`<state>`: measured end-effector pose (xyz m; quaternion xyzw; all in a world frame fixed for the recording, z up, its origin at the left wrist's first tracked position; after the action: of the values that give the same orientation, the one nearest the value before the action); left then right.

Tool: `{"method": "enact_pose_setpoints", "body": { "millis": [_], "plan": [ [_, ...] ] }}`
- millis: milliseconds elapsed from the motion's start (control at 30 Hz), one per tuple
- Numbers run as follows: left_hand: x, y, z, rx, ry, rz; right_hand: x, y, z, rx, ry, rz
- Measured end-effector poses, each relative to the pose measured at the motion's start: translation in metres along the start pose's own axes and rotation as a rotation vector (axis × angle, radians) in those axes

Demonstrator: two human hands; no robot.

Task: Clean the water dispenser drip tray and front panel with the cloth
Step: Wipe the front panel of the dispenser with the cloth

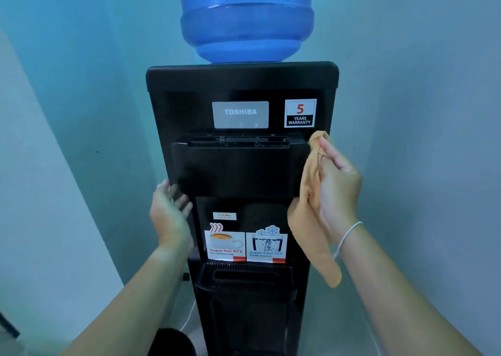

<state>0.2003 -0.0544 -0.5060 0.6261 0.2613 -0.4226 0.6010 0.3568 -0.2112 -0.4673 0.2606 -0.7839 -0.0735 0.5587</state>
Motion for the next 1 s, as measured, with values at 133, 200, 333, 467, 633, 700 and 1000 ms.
{"method": "enact_pose_setpoints", "body": {
  "millis": [133, 200, 333, 467, 633, 700, 1000],
  "plan": [
    [-0.014, 0.006, 0.004, 0.122, 0.066, -0.108, 0.006, 0.001, 0.006, 0.153, -0.036, 0.129],
    [-0.015, 0.005, 0.004, 0.149, 0.079, -0.13, -0.002, -0.003, 0.018, 0.215, -0.028, 0.175],
    [-0.014, 0.001, 0.004, 0.181, 0.093, -0.157, -0.027, -0.014, 0.043, 0.24, 0.012, 0.184],
    [-0.017, -0.001, 0.002, 0.203, 0.074, -0.168, -0.01, -0.003, 0.03, 0.203, -0.08, 0.18],
    [-0.021, -0.004, -0.003, 0.205, 0.05, -0.166, 0.01, 0.009, 0.009, 0.238, -0.196, 0.283],
    [-0.022, -0.004, -0.005, 0.191, 0.043, -0.165, 0.016, 0.014, 0.002, 0.255, -0.225, 0.369],
    [-0.026, -0.005, -0.005, 0.189, 0.009, -0.157, 0.048, 0.031, -0.01, 0.424, -0.345, 0.796]
  ]
}}
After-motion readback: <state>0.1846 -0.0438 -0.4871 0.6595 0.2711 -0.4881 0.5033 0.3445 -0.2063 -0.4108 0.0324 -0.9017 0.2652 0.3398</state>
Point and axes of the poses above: each hand's wrist, its own z-axis away from the middle knuckle, its own y-axis out of the palm, x = y × z, the point moved 1 cm from there along -z, towards the middle knuckle, and after that the axes turned 6 degrees about -y, right-handed, at the moved point
